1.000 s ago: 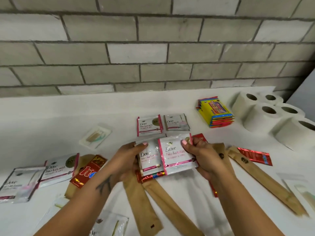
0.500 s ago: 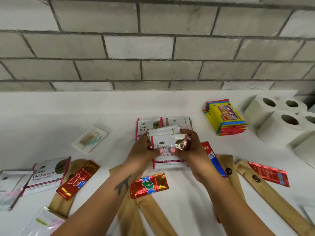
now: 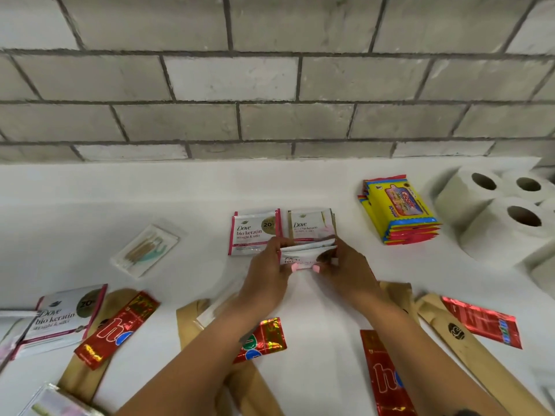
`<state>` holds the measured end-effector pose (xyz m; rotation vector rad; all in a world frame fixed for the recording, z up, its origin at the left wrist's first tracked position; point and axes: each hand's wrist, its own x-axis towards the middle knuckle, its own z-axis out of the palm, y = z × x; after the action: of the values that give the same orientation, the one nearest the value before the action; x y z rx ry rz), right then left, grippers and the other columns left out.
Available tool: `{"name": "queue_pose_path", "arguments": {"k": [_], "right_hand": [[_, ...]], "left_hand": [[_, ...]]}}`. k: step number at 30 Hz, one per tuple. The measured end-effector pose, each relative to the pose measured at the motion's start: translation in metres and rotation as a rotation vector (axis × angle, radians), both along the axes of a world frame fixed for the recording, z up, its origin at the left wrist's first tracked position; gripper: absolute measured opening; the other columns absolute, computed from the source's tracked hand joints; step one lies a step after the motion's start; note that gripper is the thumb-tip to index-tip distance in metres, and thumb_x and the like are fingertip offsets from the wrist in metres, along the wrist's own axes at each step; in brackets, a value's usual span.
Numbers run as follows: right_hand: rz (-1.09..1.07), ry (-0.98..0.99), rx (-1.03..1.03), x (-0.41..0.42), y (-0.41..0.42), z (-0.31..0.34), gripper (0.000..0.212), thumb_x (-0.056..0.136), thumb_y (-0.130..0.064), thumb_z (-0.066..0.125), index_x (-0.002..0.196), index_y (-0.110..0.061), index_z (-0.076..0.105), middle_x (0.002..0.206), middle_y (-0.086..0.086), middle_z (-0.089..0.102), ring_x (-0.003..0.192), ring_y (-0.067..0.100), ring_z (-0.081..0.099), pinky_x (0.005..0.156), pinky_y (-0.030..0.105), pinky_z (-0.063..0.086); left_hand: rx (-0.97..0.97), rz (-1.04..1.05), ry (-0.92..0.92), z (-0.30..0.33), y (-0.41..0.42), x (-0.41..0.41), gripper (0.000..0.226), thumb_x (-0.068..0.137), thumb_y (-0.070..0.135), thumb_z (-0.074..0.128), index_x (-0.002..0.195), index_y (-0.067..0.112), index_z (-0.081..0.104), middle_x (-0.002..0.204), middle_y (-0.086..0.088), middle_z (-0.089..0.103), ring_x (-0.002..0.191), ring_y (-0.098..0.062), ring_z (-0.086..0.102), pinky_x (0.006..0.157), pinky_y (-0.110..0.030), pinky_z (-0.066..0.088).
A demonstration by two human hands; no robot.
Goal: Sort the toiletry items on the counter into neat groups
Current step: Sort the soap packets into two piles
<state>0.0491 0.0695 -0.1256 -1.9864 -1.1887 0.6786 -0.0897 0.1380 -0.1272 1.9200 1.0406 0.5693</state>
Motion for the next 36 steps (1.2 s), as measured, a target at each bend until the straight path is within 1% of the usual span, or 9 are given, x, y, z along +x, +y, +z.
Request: {"name": "queue_pose_path", "arguments": {"k": [3,5,8,12,14,18,24,32,36], "right_hand": [[-0.053,0.017,0.092,0.009,0.006,-0.005,0.025,0.084,-0.015,0.067,0.098,-0.031,0.054,0.088,-0.019,0.061,0.085,0.009,0.059,0.072,0.008,0.043],[-0.115,0.116,0.143,0.019,0.014,-0.005,0.025,0.08,-0.014,0.068,0.086,-0.032,0.051,0.089,-0.006,0.066,0.086,0.018,0.064,0.077,0.032,0.053],[-0.191,0.222,0.114,0.032,0.028,-0.001,0.022,0.082,-0.009,0.067,0.097,-0.017,0.053,0.098,0.009,0.065,0.079,0.019,0.063,0.062,0.021,0.054],[-0.233,-0.028,-0.107,0.043,0.052,-0.001,0.033,0.086,-0.016,0.063,0.116,-0.005,0.053,0.112,0.015,0.063,0.096,0.027,0.058,0.077,0.031,0.044],[-0.245,-0.13,-0.166,0.041,0.057,-0.003,0.034,0.088,-0.018,0.06,0.117,-0.002,0.052,0.115,0.019,0.062,0.101,0.033,0.056,0.077,0.031,0.038],[-0.332,-0.293,-0.255,0.034,0.061,0.0,0.052,0.08,-0.032,0.071,0.119,-0.005,0.049,0.12,0.02,0.057,0.113,0.039,0.053,0.089,0.042,0.044],[-0.438,-0.417,-0.088,0.007,0.057,0.01,0.069,0.074,-0.017,0.073,0.133,-0.012,0.039,0.134,0.02,0.04,0.126,0.042,0.037,0.101,0.053,0.032],[-0.248,-0.312,0.084,-0.087,0.049,0.029,0.064,0.078,-0.023,0.069,0.133,-0.015,0.037,0.133,0.013,0.045,0.126,0.034,0.041,0.103,0.052,0.034],[-0.126,-0.283,0.059,-0.131,0.048,0.029,0.064,0.077,-0.025,0.068,0.133,-0.018,0.038,0.134,0.006,0.044,0.128,0.03,0.041,0.106,0.052,0.033]], "left_hand": [[0.012,0.034,-0.036,0.003,0.006,0.009,0.037,0.089,0.007,0.059,0.123,0.013,0.046,0.124,-0.003,0.062,0.116,-0.017,0.057,0.084,-0.013,0.043],[0.003,0.088,-0.067,0.008,0.015,0.017,0.04,0.087,0.01,0.063,0.123,0.008,0.045,0.118,-0.005,0.064,0.107,-0.02,0.062,0.073,-0.012,0.05],[-0.031,0.142,-0.047,0.018,0.023,0.03,0.038,0.085,0.015,0.065,0.119,0.007,0.049,0.111,-0.007,0.064,0.099,-0.023,0.063,0.08,-0.035,0.054],[-0.011,0.116,-0.054,0.035,0.012,0.032,0.031,0.086,0.007,0.059,0.115,0.007,0.048,0.109,-0.001,0.057,0.099,-0.015,0.053,0.074,-0.018,0.035],[0.013,0.071,-0.055,0.043,0.0,0.02,0.04,0.088,0.007,0.056,0.127,0.012,0.045,0.12,0.006,0.053,0.116,-0.01,0.048,0.083,-0.012,0.033],[-0.016,0.035,-0.012,0.052,-0.017,-0.018,0.058,0.091,0.016,0.056,0.142,0.028,0.033,0.144,0.008,0.044,0.133,-0.014,0.041,0.106,-0.025,0.034],[0.07,0.194,0.028,0.048,-0.015,-0.093,0.048,0.089,0.014,0.057,0.133,0.027,0.044,0.139,0.01,0.049,0.121,-0.007,0.05,0.095,-0.015,0.038],[0.153,0.436,0.166,0.051,0.011,-0.205,0.037,0.084,0.007,0.062,0.118,0.021,0.06,0.119,0.007,0.061,0.112,-0.011,0.057,0.091,-0.021,0.045],[0.181,0.527,0.323,0.055,0.029,-0.263,0.041,0.085,0.001,0.058,0.122,0.019,0.059,0.129,-0.002,0.058,0.116,-0.016,0.054,0.083,-0.017,0.037]]}}
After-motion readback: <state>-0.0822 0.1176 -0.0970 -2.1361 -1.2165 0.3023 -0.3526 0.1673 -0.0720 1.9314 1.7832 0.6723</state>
